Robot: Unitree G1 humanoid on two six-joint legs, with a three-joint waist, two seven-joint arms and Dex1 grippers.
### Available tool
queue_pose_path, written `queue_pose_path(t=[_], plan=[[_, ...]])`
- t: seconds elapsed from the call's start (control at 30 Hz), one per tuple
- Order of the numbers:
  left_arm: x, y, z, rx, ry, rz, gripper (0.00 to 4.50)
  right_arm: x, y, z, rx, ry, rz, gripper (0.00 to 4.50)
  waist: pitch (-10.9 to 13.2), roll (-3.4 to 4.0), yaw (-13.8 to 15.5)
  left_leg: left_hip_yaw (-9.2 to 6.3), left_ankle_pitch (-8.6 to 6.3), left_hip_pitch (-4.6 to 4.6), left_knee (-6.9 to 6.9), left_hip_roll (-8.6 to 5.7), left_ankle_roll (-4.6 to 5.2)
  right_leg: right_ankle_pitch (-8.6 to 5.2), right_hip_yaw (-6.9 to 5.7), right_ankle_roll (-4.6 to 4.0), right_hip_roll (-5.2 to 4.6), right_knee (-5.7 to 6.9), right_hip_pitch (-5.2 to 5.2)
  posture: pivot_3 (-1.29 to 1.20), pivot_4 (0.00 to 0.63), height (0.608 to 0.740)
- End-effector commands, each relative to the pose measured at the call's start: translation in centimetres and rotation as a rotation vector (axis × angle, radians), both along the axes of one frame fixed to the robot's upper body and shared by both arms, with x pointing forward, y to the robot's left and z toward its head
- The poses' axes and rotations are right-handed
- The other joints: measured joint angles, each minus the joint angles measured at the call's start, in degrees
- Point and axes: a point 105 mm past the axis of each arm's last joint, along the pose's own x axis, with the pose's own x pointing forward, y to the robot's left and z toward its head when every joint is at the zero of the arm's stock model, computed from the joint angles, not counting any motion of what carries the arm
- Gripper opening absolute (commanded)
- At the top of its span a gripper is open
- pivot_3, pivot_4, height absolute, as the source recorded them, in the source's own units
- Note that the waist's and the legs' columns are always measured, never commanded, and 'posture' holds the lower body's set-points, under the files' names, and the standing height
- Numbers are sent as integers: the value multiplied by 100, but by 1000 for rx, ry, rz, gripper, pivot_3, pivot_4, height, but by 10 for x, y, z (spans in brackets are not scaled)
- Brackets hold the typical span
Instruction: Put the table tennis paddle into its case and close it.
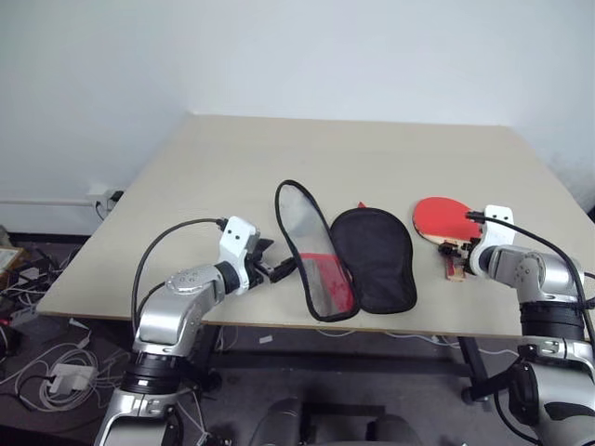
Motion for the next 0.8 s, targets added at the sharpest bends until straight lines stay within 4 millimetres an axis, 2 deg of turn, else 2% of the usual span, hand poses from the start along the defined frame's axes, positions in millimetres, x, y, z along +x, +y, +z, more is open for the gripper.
queue_pose_path(t=[0.03, 0.23, 0.27, 0.33, 0.57, 0.67, 0.8], plan=[[3, -7, 12, -4, -41, -22, 4500, 5, -2, 7, -22, -39, -16, 4118, 0, 0, -2, 1, 0, 0, 0, 0, 0, 0, 0, 0, 0, 0, 0, 0, 0, 715], [3, -7, 14, 3, -36, -31, 4500, 11, 3, -7, -20, 1, -11, 4118, -1, -1, -5, 1, 0, 1, 0, 1, 0, 0, 1, 0, 1, 0, 1, 0, 0, 715], [3, -6, 14, 3, -36, -31, 4500, 11, 4, -11, -26, 11, -11, 3953, -1, -1, -8, 1, 0, 1, 1, 1, 0, 0, 0, 0, 2, 0, 1, 0, 0, 715], [4, -5, 15, 4, -35, -30, 4500, 12, 6, -17, -34, 22, -6, 3541, -1, -1, -11, 1, 0, 1, 1, 1, 0, 0, 0, 0, 2, 1, 1, 0, 0, 715], [5, -6, 16, 5, -31, -34, 4500, 17, 10, -20, -46, 5, -4, 1176, -9, -14, -32, 1, 0, 11, 0, 4, -2, 0, 0, 0, 5, 0, 7, 0, 0, 715], [6, -7, 16, 4, -33, -35, 4500, 21, 6, -14, -55, -27, -14, 1164, -16, -25, -33, 2, 0, 16, 0, 3, -2, 0, 0, 0, 4, 0, 12, 0, 0, 715], [7, -8, 15, -1, -31, -35, 4500, 21, -6, 9, -81, -86, -22, 1164, -15, -22, -27, 1, -1, 17, 0, 3, -3, 0, 1, -1, 4, 1, 11, 0, 0, 715]])
